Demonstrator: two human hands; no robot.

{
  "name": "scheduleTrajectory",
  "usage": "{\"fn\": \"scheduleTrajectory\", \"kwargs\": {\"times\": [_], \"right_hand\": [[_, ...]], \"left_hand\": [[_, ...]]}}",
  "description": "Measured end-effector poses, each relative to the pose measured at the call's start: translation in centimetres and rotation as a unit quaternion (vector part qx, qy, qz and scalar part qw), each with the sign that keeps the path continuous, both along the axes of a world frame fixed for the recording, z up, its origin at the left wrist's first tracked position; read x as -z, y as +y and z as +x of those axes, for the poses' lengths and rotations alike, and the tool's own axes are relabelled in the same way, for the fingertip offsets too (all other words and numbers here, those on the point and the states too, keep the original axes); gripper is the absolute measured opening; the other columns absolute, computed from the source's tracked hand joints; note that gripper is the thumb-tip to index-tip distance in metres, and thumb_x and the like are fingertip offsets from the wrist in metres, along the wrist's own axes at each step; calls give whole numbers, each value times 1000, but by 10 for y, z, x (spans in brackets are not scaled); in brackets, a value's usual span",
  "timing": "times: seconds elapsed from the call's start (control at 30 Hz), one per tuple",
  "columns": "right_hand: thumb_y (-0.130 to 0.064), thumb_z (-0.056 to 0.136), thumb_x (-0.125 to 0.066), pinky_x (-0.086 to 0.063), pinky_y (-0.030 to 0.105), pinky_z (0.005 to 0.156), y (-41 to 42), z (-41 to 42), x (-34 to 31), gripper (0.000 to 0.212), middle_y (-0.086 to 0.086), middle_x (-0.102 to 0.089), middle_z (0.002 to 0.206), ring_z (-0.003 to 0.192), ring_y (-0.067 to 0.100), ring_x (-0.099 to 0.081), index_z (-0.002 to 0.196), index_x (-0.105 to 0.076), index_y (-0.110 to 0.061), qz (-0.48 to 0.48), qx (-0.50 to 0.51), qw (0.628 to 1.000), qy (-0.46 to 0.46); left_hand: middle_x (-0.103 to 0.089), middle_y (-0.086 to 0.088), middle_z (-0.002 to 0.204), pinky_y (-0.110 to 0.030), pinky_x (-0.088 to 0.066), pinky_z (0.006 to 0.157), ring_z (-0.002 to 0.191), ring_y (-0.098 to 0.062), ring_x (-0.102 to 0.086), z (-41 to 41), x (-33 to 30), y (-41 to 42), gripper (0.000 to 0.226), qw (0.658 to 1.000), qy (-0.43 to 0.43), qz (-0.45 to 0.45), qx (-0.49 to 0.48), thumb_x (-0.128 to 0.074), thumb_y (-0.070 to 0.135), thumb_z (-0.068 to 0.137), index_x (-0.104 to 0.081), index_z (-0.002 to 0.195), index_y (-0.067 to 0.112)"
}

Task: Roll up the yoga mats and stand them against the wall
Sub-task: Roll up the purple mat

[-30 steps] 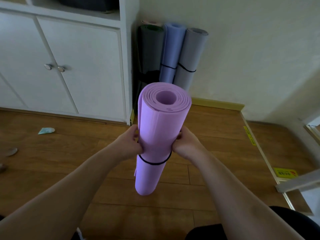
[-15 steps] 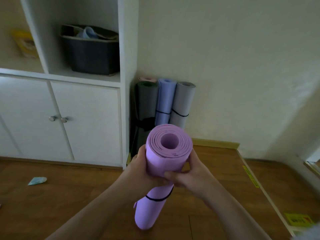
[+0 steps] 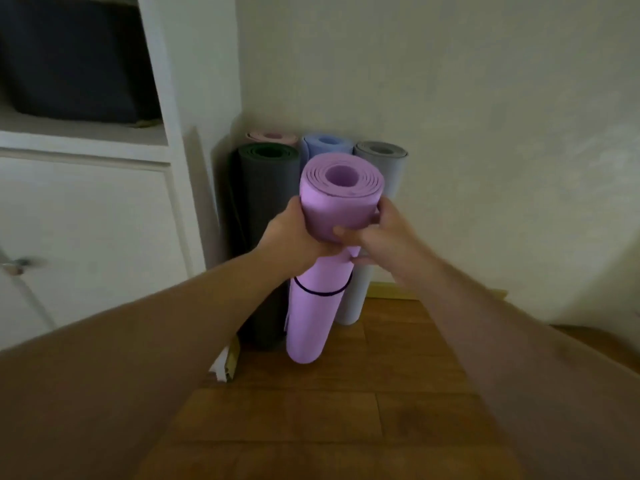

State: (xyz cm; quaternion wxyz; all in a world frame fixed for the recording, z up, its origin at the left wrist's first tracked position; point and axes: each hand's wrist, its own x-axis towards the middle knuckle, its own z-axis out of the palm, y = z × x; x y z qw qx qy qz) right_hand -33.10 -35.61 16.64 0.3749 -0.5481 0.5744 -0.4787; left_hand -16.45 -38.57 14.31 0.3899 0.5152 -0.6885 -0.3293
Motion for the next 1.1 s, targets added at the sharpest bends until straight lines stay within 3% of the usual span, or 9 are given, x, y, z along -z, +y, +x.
{"fn": "scheduleTrajectory", "kwargs": {"times": [0.13,0.27,0.37,0.5,0.6,0.77,0.87,0.93,1.1], "right_hand": [[-34,65,-91,-66,55,78,-70,-1,26,89,-6,-66,130,115,27,-68,145,-52,-27,12,13,1000,18],[-26,83,-89,-67,53,75,-107,-7,42,64,-2,-68,126,112,27,-69,139,-58,-21,-16,4,999,34],[-26,85,-87,-67,53,76,-122,-12,46,60,-5,-68,123,111,24,-69,138,-60,-21,-33,7,999,30],[-50,76,-80,-64,52,89,-127,-9,63,67,-12,-68,124,114,19,-69,137,-59,-35,-44,21,998,41],[-66,68,-70,-64,53,84,-136,-8,76,67,-2,-68,125,103,24,-73,129,-60,-41,-31,60,995,77],[-33,95,-66,-54,29,64,-121,-13,78,44,1,-69,118,91,18,-70,137,-60,-23,-5,84,988,127],[-20,89,-68,-60,29,70,-106,-20,83,45,-8,-73,112,95,16,-74,133,-61,-28,22,57,992,110],[-16,86,-69,-62,36,80,-96,-20,83,48,-6,-74,111,99,19,-74,131,-61,-30,47,49,993,95],[-8,91,-67,-57,31,72,-72,-24,79,35,-4,-69,106,92,15,-68,122,-59,-24,63,45,993,85]], "left_hand": [[-65,-1,133,-48,-58,98,116,-25,-66,-6,29,-61,93,999,17,13,-24,-94,38,72,-46,150,24],[-68,1,128,-46,-61,93,111,-24,-68,-6,47,-90,85,998,45,4,-52,-92,37,74,-51,147,24],[-68,1,128,-45,-61,93,112,-22,-68,-6,45,-100,81,997,49,-11,-57,-90,37,75,-52,146,23],[-61,-3,142,-45,-54,104,124,-26,-61,-13,47,-100,77,998,-1,-12,-57,-78,36,91,-39,156,21],[-62,-3,140,-42,-54,104,124,-27,-62,-20,48,-96,63,998,-24,6,-53,-69,31,97,-44,153,18],[-66,7,120,-15,-46,69,102,-13,-64,-22,49,-75,58,998,-18,44,-38,-69,17,93,-51,148,25],[-49,23,93,-9,-36,58,79,2,-51,-16,51,-60,58,997,-16,72,-35,-67,14,97,-47,151,23],[-45,26,89,-10,-40,60,77,2,-51,-12,54,-50,56,996,-22,79,-35,-67,14,98,-48,150,21],[-50,26,93,-20,-51,70,88,-2,-59,-10,54,-28,49,995,-38,82,-31,-70,18,98,-53,144,23]]}}
